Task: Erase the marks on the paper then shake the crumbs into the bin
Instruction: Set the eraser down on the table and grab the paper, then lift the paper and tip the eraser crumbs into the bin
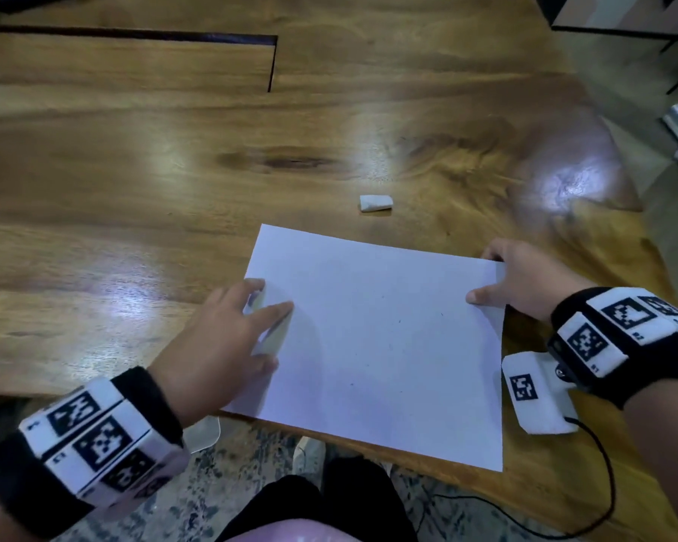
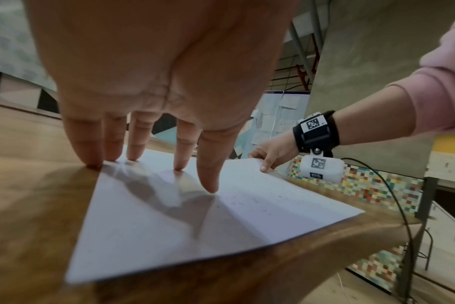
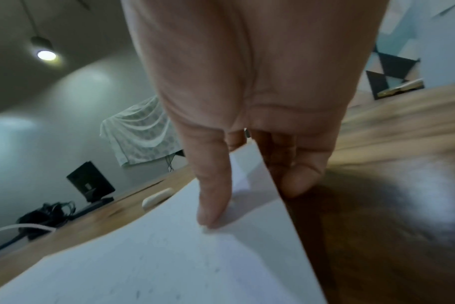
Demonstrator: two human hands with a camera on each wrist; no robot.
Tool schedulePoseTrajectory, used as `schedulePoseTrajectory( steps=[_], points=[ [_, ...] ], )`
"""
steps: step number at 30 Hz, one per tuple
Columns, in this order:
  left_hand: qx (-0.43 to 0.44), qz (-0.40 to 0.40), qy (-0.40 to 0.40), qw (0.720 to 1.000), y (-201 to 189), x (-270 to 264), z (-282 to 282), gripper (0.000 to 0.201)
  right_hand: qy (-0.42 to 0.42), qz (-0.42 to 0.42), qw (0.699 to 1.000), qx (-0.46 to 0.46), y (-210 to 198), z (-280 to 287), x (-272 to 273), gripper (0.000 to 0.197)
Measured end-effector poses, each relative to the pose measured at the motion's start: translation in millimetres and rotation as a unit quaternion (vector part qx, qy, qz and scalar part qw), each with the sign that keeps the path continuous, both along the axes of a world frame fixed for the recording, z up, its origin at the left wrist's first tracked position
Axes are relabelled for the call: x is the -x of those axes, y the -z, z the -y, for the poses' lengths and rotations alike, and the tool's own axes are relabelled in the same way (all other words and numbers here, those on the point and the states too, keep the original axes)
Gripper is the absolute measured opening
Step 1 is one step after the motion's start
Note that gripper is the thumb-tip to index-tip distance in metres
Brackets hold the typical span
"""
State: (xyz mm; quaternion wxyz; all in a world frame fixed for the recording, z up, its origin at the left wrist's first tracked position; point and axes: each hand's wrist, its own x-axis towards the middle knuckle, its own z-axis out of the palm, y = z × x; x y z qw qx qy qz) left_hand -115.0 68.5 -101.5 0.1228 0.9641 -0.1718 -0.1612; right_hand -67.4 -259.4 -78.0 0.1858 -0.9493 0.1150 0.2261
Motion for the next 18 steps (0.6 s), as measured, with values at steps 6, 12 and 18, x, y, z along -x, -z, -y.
schedulePoseTrajectory(
  steps=[6, 12, 18],
  points=[
    [0.020, 0.010, 0.003, 1.000, 2.9, 8.6, -7.8, 0.067, 0.037, 0.017, 0.992, -0.122, -1.7, 4.6, 17.1, 0.019],
    [0.069, 0.012, -0.092, 0.993, -5.8, 21.6, -23.4, 0.060, 0.047, 0.000, 0.975, -0.217, -0.3, 2.4, 15.7, 0.016],
    [0.125, 0.013, -0.237, 0.963, -14.3, 59.2, -45.5, 0.038, 0.046, -0.036, 0.951, -0.303, -0.9, -4.3, 4.4, 0.020]
  ],
)
